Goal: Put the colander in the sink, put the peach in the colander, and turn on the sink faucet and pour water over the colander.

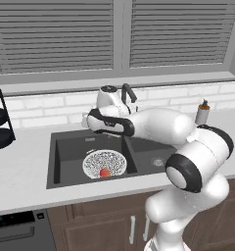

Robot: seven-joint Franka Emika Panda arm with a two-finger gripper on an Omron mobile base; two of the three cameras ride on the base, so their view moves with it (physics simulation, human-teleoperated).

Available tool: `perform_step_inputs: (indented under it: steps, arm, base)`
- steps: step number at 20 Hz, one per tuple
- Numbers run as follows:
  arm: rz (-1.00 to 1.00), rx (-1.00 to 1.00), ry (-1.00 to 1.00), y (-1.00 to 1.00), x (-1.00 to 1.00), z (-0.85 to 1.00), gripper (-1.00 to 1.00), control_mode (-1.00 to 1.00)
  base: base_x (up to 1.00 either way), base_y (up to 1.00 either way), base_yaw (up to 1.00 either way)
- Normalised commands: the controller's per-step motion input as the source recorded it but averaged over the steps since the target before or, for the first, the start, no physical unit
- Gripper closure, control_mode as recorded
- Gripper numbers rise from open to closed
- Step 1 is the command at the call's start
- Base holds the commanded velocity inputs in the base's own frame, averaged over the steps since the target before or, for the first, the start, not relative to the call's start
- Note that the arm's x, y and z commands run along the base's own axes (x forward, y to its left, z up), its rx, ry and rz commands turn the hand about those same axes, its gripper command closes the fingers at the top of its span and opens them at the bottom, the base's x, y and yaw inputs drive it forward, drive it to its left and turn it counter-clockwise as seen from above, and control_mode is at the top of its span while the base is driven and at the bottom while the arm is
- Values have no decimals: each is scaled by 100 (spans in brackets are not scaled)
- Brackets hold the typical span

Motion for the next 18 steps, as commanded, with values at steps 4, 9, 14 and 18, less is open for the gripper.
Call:
perform_step_inputs:
  steps: [4, 9, 14, 18]
  arm:
    - [3, 1, -4, -11, -30, 100, -100, -100]
    - [0, -9, -19, -27, -55, 100, -100, -100]
    - [0, -12, -13, -37, -33, 89, -100, -100]
    - [0, -11, -9, -43, -19, 71, -100, -100]
  base:
    - [0, 0, 0]
    - [0, 0, 0]
    - [0, 0, 0]
    - [0, 0, 0]
